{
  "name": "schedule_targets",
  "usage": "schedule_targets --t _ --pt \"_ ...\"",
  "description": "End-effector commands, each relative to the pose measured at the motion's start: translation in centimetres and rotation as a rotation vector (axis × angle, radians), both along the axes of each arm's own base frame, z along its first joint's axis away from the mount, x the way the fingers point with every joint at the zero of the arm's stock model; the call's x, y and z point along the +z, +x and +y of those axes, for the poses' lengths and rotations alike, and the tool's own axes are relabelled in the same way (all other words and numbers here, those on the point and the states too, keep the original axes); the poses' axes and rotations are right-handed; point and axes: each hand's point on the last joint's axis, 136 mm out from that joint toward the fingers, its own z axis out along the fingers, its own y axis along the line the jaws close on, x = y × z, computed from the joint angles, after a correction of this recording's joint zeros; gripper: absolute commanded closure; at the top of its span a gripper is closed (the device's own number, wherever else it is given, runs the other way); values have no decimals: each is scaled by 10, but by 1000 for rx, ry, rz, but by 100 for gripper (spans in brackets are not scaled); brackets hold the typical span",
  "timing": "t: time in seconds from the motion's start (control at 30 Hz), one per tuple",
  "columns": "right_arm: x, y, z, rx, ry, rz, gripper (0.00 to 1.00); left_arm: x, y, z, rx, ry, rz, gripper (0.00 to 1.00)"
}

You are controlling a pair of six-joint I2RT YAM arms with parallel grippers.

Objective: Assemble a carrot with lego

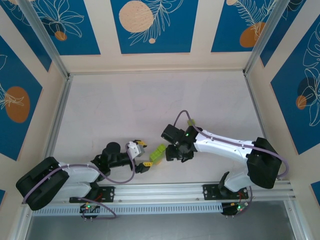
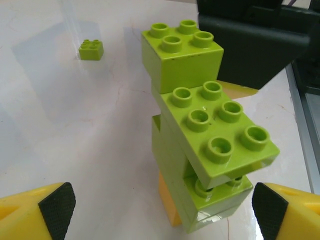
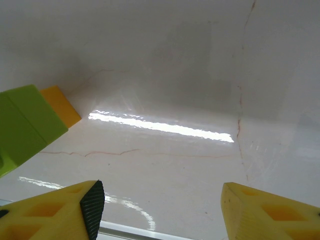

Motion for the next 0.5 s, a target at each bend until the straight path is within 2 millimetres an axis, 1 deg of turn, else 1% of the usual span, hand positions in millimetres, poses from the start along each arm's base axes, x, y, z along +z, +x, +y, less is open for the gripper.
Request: schedule_targets --t 0.0,0.07,0.27,0.47 --pt "2 8 7 17 14 0 36 9 -3 -6 -44 -24 -22 9" --pt "1 13 8 15 13 -3 36 8 -4 -7 -51 -19 -22 12" --pt "2 28 12 14 12 -23 36 5 -5 -9 -63 -13 -18 16" --pt "2 43 14 15 4 -35 36 6 -7 -9 -67 -13 -22 17"
